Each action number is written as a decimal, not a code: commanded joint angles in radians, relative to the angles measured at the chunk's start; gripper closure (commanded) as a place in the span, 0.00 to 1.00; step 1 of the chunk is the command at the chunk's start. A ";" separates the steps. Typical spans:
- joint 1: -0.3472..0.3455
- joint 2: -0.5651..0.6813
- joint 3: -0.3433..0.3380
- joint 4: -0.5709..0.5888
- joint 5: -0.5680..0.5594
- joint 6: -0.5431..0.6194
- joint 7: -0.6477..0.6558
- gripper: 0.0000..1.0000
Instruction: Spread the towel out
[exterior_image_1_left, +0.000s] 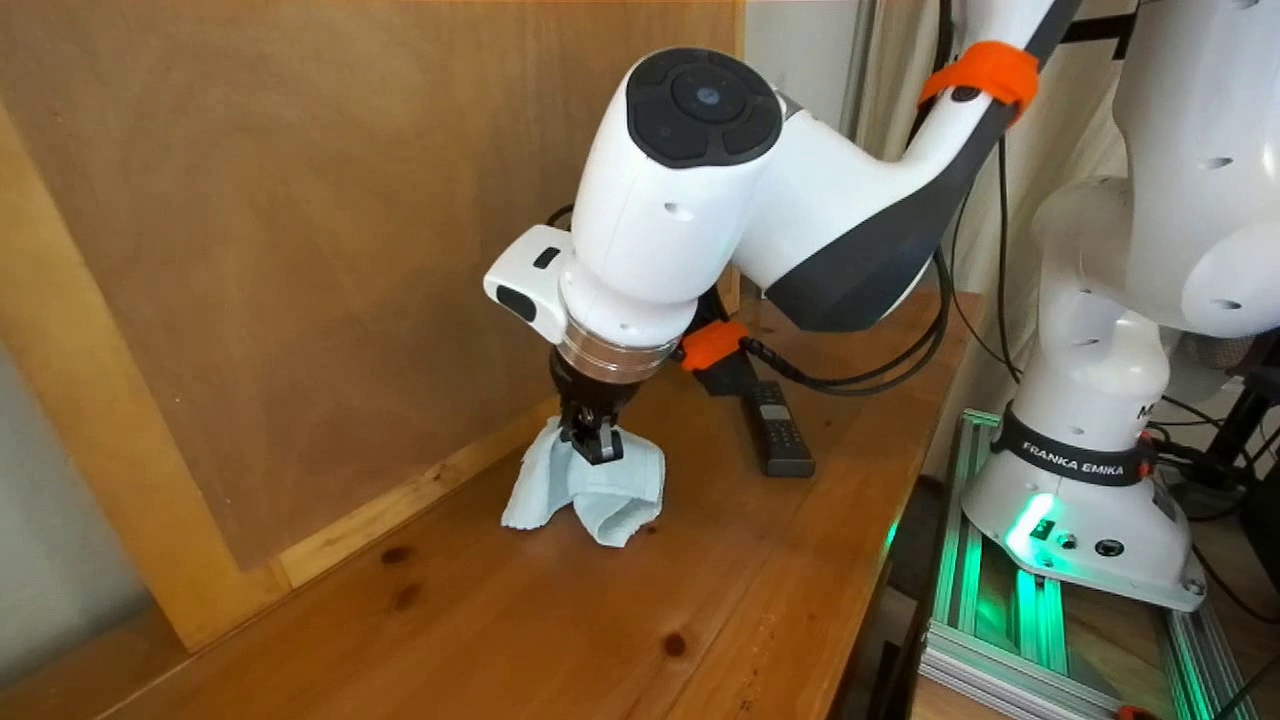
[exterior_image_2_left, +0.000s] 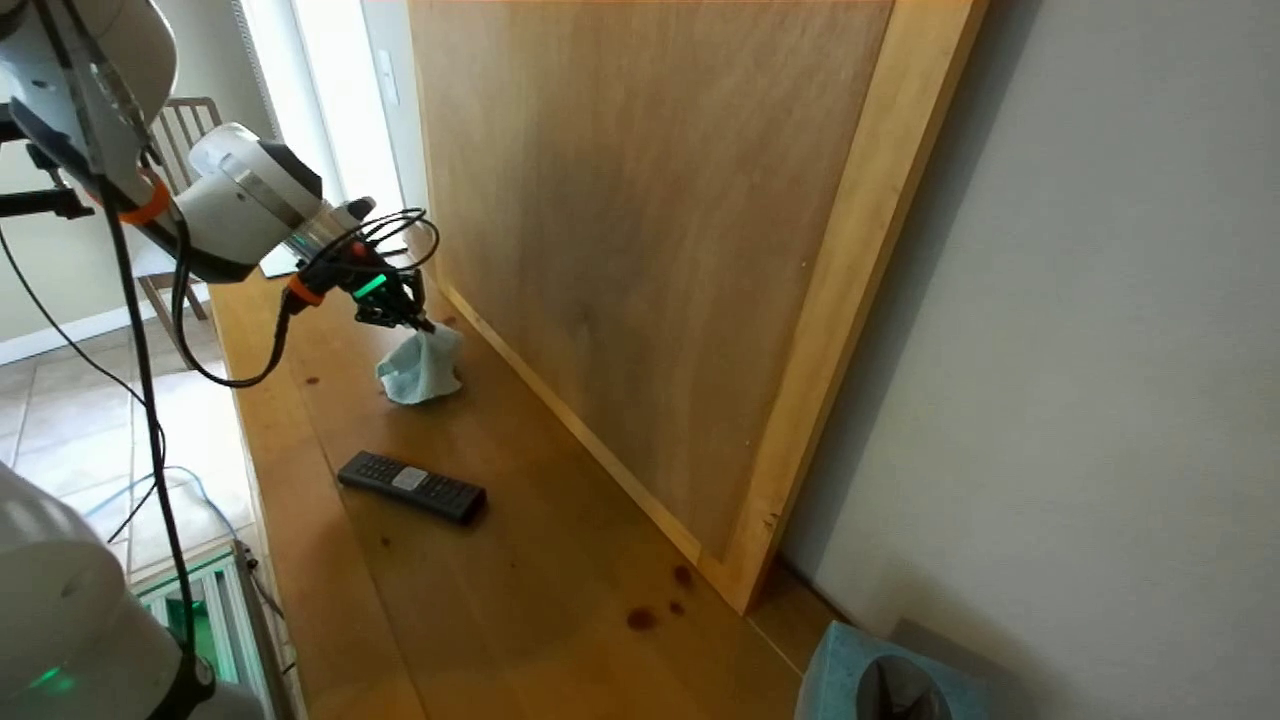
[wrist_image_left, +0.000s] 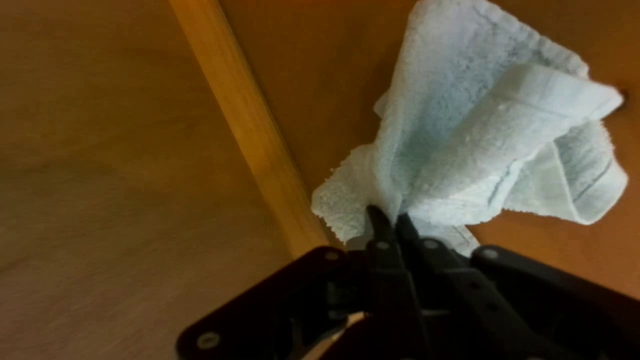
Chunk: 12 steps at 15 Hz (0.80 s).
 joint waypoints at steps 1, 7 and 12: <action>-0.026 0.037 -0.033 -0.014 0.039 0.163 -0.057 0.99; -0.001 0.061 -0.052 -0.021 0.063 0.237 -0.030 0.43; 0.078 0.047 -0.023 -0.003 0.034 0.132 0.088 0.08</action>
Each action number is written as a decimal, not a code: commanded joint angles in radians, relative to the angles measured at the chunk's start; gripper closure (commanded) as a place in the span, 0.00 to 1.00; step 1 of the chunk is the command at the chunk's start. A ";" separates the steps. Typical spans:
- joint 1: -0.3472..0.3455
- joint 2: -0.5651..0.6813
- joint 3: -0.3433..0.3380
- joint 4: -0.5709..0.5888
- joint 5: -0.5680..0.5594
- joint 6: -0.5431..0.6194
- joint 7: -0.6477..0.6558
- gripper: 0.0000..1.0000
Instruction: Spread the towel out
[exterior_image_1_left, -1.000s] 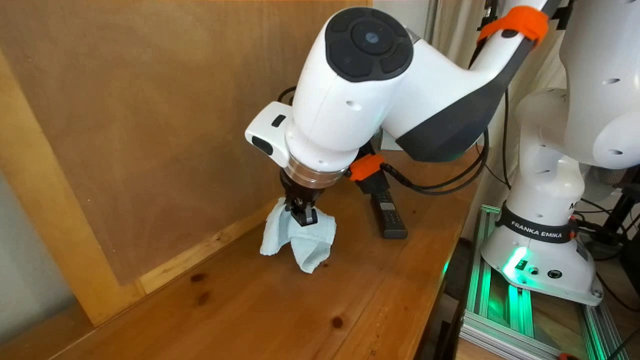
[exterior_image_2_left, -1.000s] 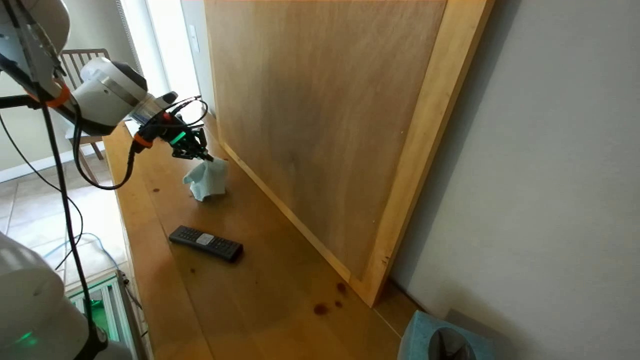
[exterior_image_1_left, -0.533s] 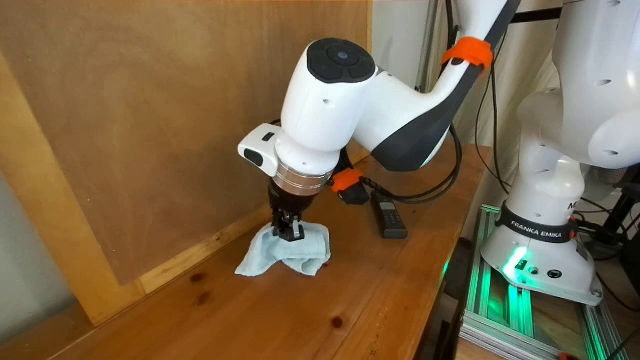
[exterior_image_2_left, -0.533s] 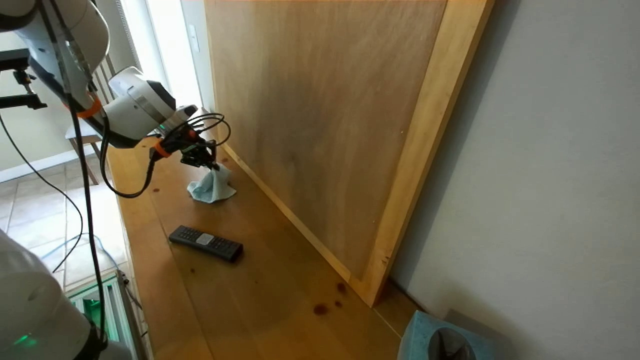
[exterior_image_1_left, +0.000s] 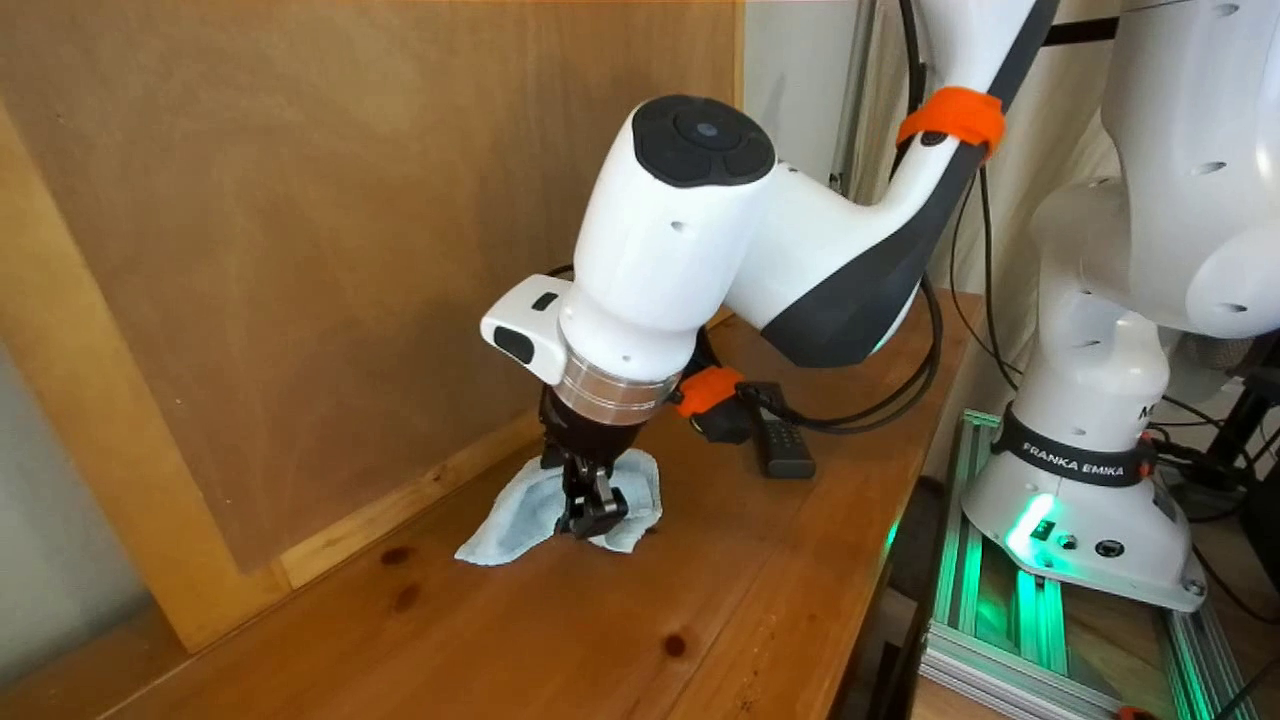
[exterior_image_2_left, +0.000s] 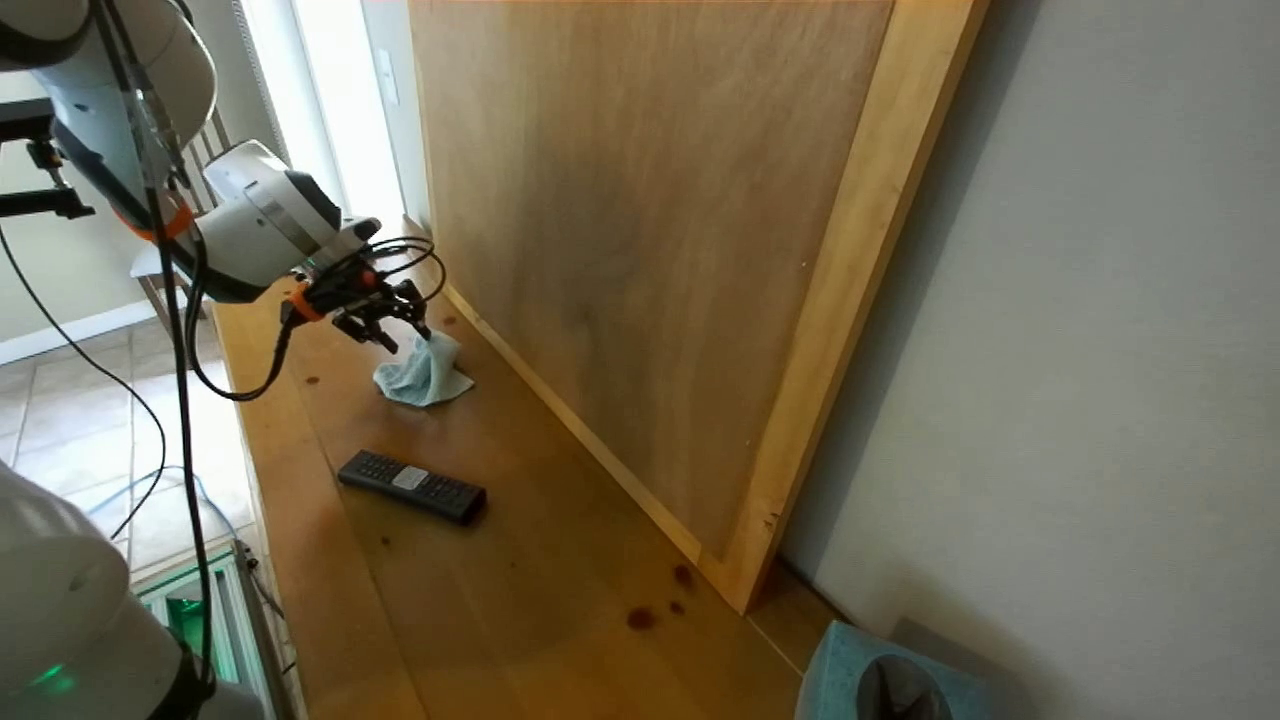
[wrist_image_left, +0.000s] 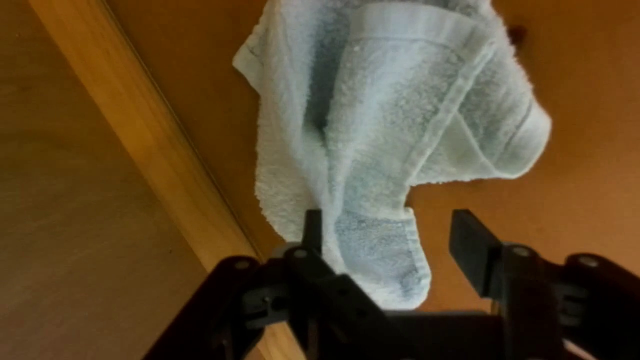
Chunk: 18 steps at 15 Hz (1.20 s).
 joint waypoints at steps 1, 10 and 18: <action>0.065 -0.018 0.023 0.013 -0.011 -0.087 0.103 0.02; 0.133 -0.008 0.035 0.029 -0.058 -0.268 0.217 0.00; 0.101 0.006 0.015 0.023 -0.136 -0.231 0.206 0.00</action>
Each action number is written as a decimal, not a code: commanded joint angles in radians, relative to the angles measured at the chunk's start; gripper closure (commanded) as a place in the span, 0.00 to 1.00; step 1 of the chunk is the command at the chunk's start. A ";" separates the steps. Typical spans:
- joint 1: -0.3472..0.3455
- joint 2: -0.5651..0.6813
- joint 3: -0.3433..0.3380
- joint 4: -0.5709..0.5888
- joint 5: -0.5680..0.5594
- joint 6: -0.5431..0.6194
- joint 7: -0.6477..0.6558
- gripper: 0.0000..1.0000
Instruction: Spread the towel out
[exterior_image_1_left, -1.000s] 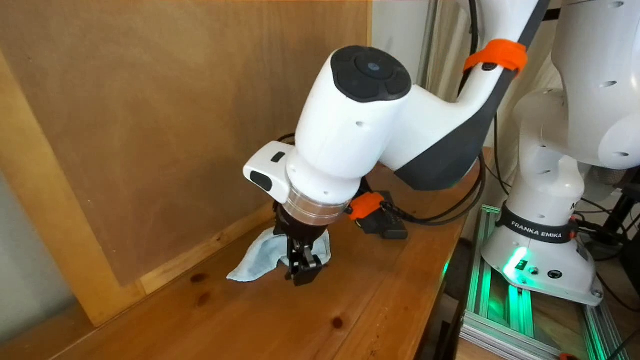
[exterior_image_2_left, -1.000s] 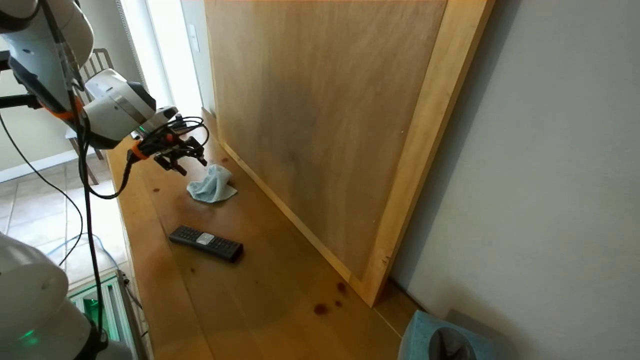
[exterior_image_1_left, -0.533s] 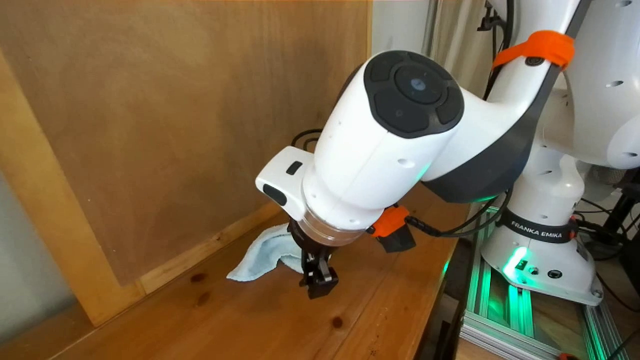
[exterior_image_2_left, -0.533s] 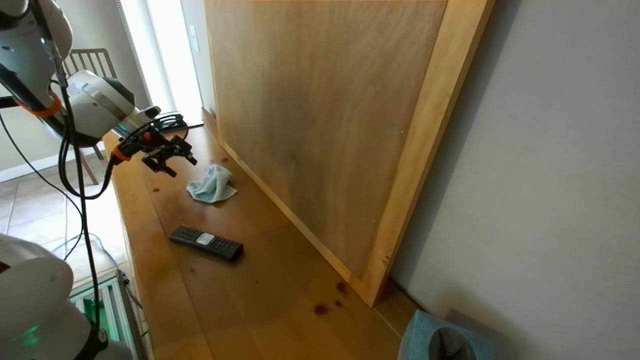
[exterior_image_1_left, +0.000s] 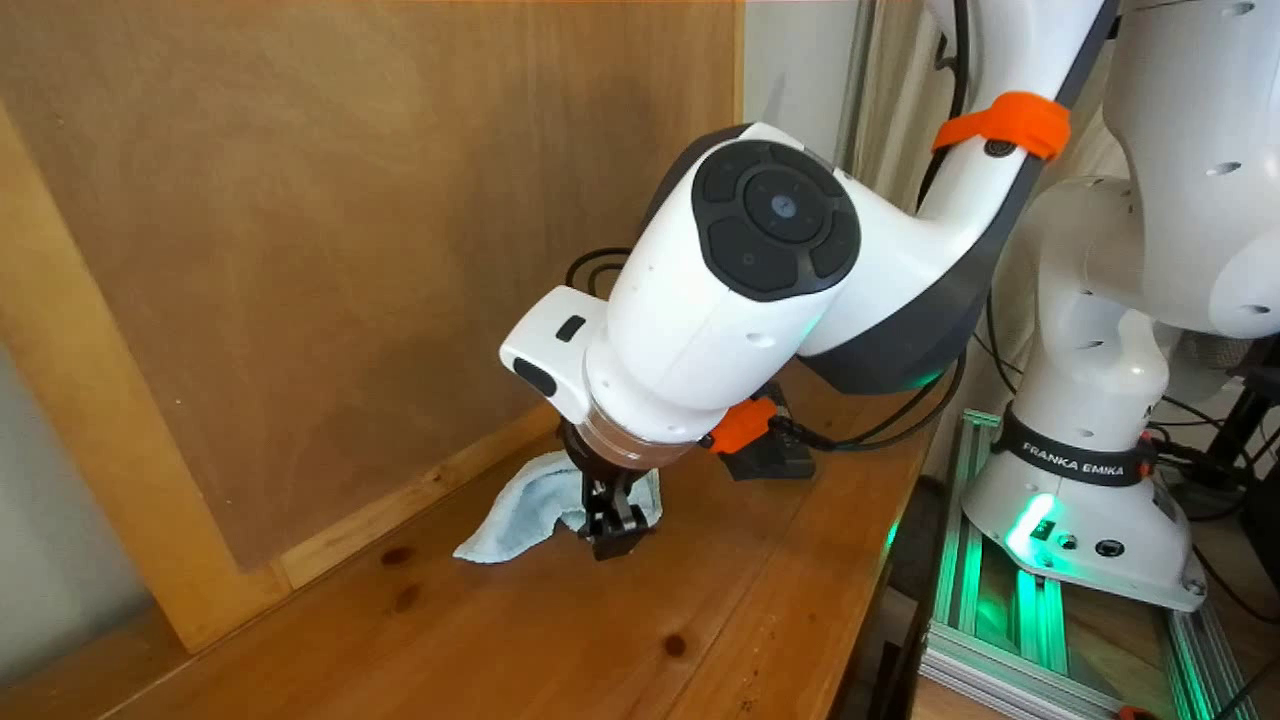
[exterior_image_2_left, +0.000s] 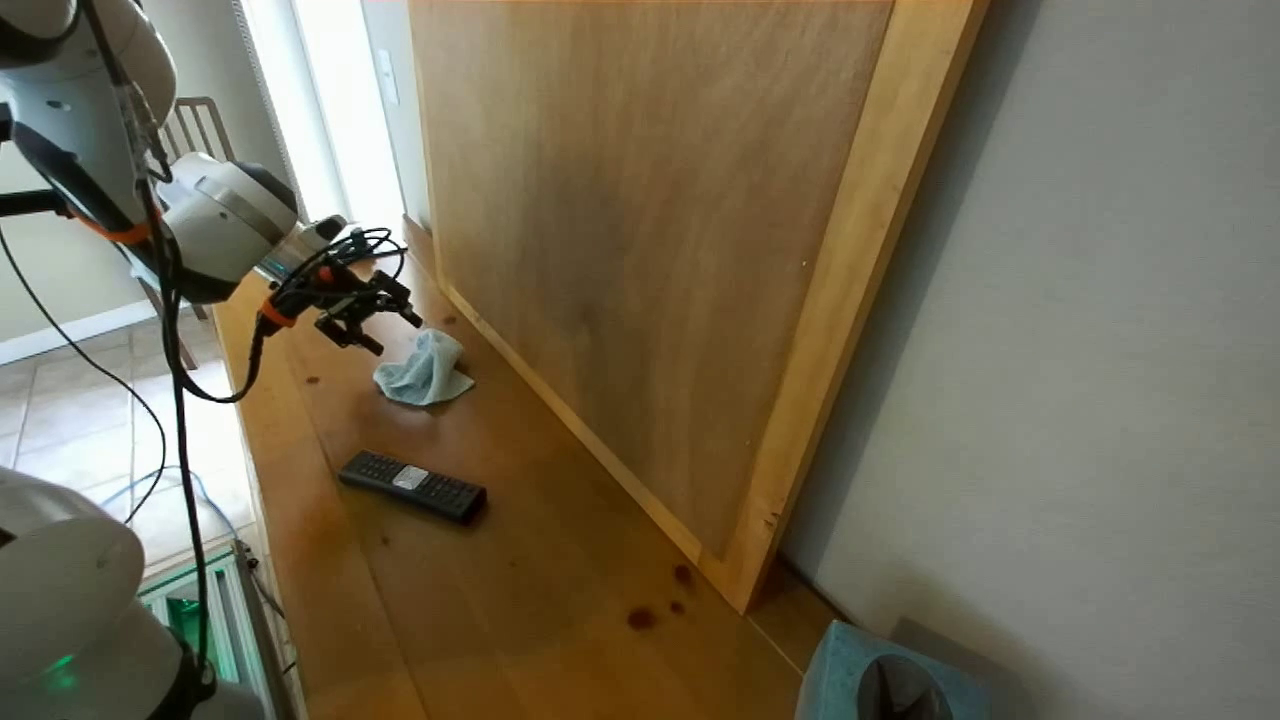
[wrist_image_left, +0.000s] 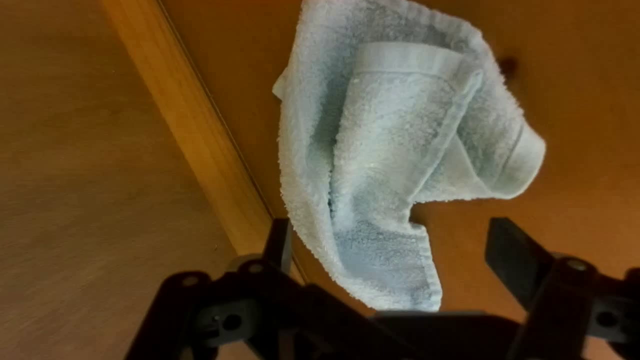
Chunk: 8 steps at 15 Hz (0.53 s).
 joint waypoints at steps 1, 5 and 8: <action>-0.011 0.001 0.010 0.000 -0.001 0.000 -0.002 0.00; -0.005 0.029 0.010 0.015 0.007 -0.047 0.014 0.00; -0.001 0.049 0.010 0.022 0.007 -0.082 0.035 0.00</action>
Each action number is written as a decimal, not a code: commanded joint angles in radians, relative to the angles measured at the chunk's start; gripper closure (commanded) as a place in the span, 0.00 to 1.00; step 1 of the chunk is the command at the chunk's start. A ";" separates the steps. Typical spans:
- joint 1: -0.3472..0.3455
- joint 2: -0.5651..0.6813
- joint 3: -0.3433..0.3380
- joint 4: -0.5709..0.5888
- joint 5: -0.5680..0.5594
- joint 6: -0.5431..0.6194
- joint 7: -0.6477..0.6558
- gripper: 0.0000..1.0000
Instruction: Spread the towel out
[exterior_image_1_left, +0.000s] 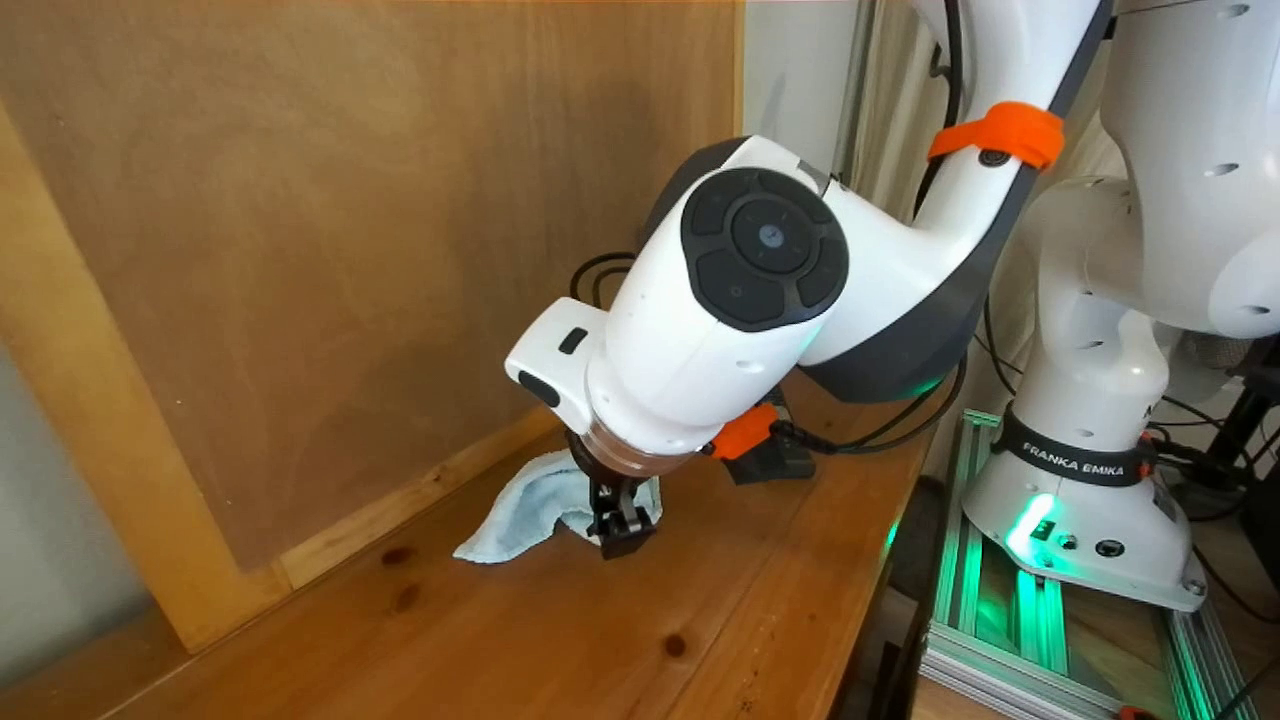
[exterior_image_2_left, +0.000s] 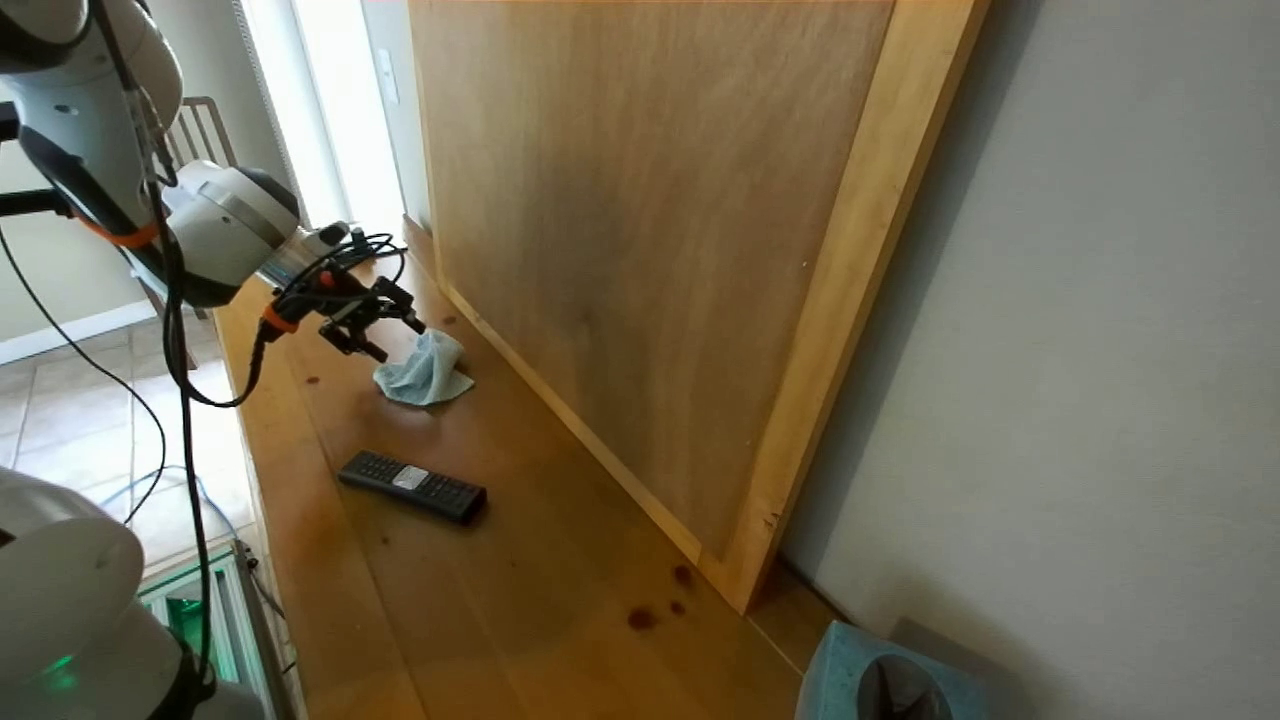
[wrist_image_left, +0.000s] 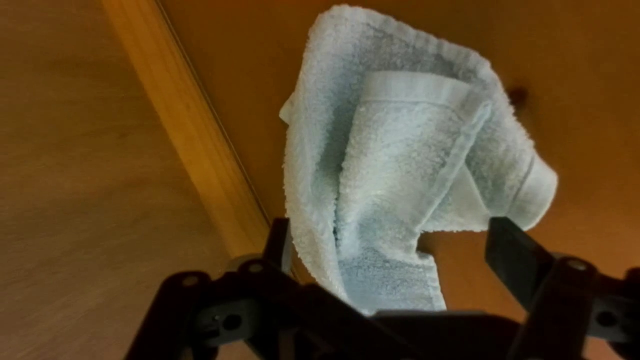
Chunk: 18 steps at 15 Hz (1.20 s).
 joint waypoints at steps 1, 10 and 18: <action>0.001 0.039 0.007 0.024 0.006 -0.040 0.034 0.00; 0.040 0.082 0.006 0.052 -0.056 -0.058 0.071 0.17; 0.083 0.092 -0.005 0.077 -0.125 -0.107 0.145 0.36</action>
